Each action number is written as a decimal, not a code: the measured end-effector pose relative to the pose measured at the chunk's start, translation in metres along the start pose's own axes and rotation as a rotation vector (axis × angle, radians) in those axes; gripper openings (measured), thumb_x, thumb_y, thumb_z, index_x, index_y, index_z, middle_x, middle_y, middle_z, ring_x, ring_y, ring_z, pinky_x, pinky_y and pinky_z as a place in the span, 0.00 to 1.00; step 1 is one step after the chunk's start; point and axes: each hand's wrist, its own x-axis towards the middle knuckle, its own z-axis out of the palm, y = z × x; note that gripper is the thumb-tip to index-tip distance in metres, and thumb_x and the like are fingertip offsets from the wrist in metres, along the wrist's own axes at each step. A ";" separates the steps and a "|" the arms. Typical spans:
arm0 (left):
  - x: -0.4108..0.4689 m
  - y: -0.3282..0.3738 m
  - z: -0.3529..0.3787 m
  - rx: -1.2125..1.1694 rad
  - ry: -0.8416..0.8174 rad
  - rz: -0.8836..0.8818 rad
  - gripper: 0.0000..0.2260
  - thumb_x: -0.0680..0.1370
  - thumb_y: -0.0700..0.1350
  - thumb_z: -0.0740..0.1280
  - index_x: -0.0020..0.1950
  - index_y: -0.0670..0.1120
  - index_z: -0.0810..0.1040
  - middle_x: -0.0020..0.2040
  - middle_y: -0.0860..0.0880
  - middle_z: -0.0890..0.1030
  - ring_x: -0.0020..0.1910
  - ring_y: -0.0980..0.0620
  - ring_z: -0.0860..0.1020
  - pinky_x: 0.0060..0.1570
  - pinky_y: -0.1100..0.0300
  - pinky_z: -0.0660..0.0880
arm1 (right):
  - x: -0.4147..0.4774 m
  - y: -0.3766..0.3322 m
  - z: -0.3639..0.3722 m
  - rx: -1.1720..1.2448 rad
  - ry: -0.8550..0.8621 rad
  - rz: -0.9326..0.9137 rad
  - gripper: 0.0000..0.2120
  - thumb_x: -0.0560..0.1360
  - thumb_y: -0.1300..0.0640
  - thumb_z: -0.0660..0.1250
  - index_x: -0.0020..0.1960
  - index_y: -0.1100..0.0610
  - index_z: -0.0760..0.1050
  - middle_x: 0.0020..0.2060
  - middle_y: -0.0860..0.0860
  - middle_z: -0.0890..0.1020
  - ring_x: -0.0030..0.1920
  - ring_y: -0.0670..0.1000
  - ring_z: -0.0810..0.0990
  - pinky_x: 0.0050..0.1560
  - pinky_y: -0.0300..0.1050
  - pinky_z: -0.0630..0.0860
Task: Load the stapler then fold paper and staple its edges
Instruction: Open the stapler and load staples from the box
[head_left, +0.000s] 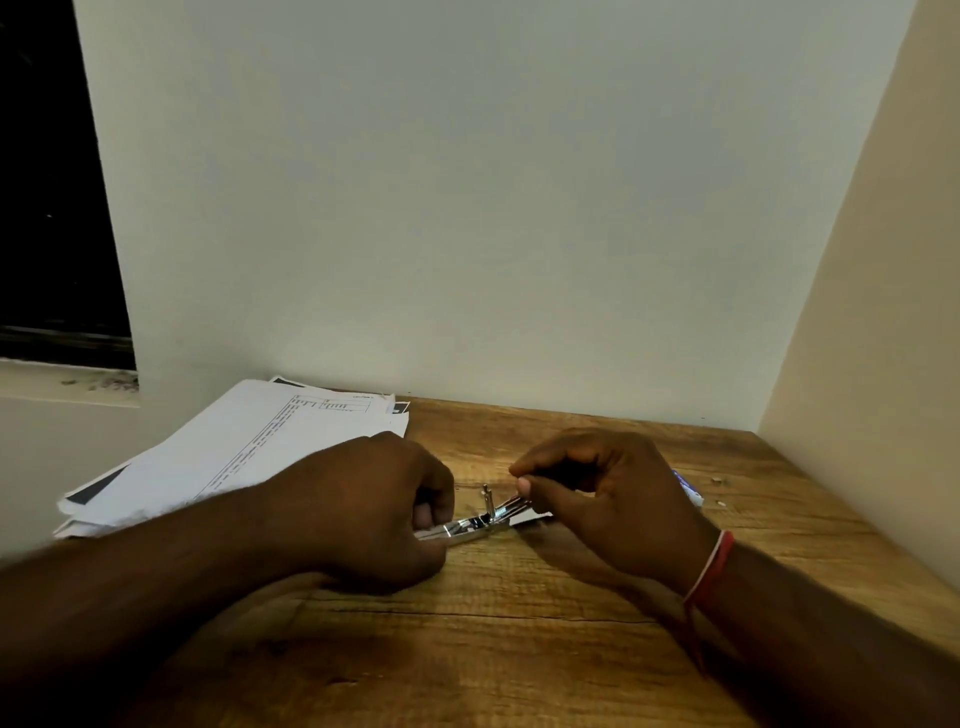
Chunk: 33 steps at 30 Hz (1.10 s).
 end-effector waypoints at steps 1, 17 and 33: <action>0.001 -0.001 0.001 -0.004 0.007 -0.006 0.06 0.73 0.57 0.72 0.49 0.61 0.85 0.43 0.64 0.86 0.43 0.64 0.84 0.48 0.60 0.85 | 0.000 0.000 -0.003 0.016 -0.022 0.017 0.07 0.76 0.59 0.82 0.50 0.48 0.91 0.44 0.45 0.91 0.46 0.48 0.90 0.51 0.58 0.88; 0.017 -0.016 0.028 -0.115 0.248 -0.017 0.15 0.82 0.49 0.75 0.68 0.60 0.83 0.55 0.62 0.87 0.56 0.63 0.83 0.58 0.65 0.78 | -0.005 -0.009 -0.004 -0.223 -0.321 0.114 0.05 0.74 0.48 0.82 0.49 0.40 0.90 0.44 0.33 0.88 0.49 0.40 0.84 0.41 0.33 0.80; 0.018 -0.018 0.030 -0.103 0.268 -0.012 0.19 0.82 0.52 0.76 0.73 0.62 0.80 0.58 0.64 0.88 0.60 0.61 0.84 0.65 0.58 0.79 | -0.003 -0.004 -0.006 -0.232 -0.301 0.011 0.05 0.75 0.47 0.81 0.51 0.42 0.90 0.46 0.37 0.89 0.50 0.41 0.86 0.46 0.34 0.80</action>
